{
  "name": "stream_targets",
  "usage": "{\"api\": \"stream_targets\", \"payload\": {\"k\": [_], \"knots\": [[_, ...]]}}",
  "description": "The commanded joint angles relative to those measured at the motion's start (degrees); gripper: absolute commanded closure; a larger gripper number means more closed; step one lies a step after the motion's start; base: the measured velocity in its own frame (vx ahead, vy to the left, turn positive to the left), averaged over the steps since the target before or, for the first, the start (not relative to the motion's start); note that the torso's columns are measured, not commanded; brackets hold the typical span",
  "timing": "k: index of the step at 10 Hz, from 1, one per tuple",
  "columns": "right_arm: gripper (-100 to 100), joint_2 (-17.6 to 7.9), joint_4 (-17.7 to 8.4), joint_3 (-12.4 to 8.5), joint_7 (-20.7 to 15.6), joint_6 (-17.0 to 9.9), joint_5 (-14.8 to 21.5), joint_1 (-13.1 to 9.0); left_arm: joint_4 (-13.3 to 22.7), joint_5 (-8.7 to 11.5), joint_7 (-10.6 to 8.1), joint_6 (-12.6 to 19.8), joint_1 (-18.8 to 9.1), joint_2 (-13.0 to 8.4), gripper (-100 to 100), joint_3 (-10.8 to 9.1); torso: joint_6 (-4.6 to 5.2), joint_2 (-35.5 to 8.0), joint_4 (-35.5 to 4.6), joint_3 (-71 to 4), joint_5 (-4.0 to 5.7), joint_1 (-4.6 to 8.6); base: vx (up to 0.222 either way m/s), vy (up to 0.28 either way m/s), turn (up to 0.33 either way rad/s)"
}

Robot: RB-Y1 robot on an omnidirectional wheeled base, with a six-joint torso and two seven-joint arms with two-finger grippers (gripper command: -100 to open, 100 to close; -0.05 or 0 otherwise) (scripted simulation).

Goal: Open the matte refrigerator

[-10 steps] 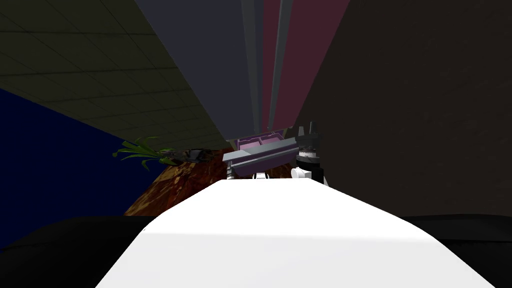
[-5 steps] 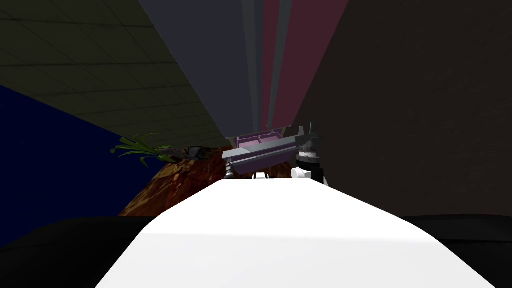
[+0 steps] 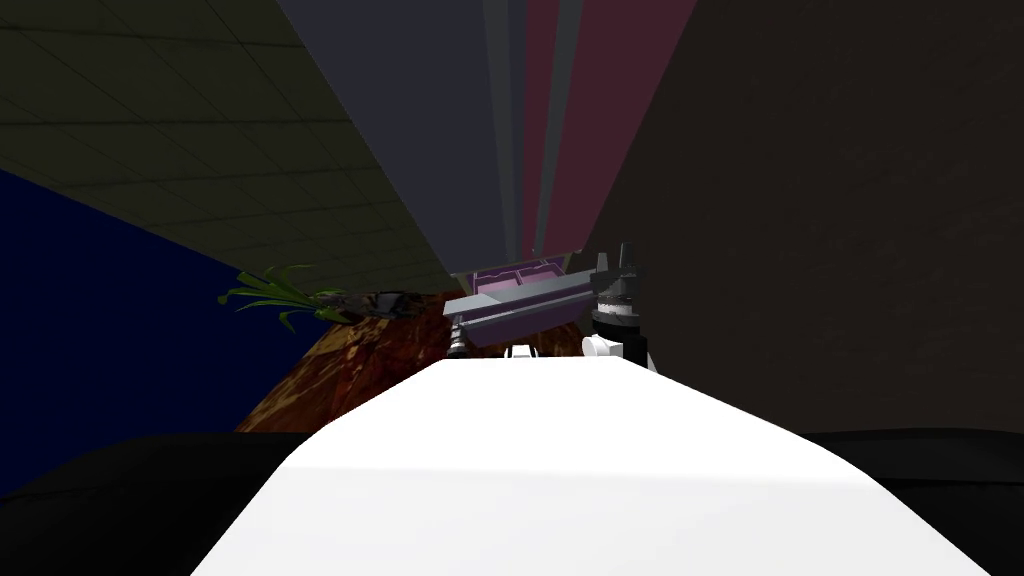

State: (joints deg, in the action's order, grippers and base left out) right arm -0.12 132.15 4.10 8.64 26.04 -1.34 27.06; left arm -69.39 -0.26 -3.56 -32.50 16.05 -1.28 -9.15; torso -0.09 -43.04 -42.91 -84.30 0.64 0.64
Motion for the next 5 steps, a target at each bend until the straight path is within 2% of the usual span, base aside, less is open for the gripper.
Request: {"api": "stream_targets", "payload": {"k": [1, 5], "knots": [[0, 0.0, 0.0, 0.0, 0.0, 0.0, 0.0, 0.0, 0.3, 0.0, -0.05, 0.3, 0.2, 0.1, 0, 0.05, 0.04, 0.2, 0.2, -0.1, -0.15, -0.14, 0.0, 0.0, 0.0], [0, 0.0, 0.0, 0.0, 0.0, 0.0, 0.0, 0.0, 0.9, 0.0, -0.18, 0.8, 0.6, 0.2, 0, 0.14, 0.08, 0.7, 0.5, -0.3, -0.48, -0.46, 0.0, 0.0, 0.0]]}}
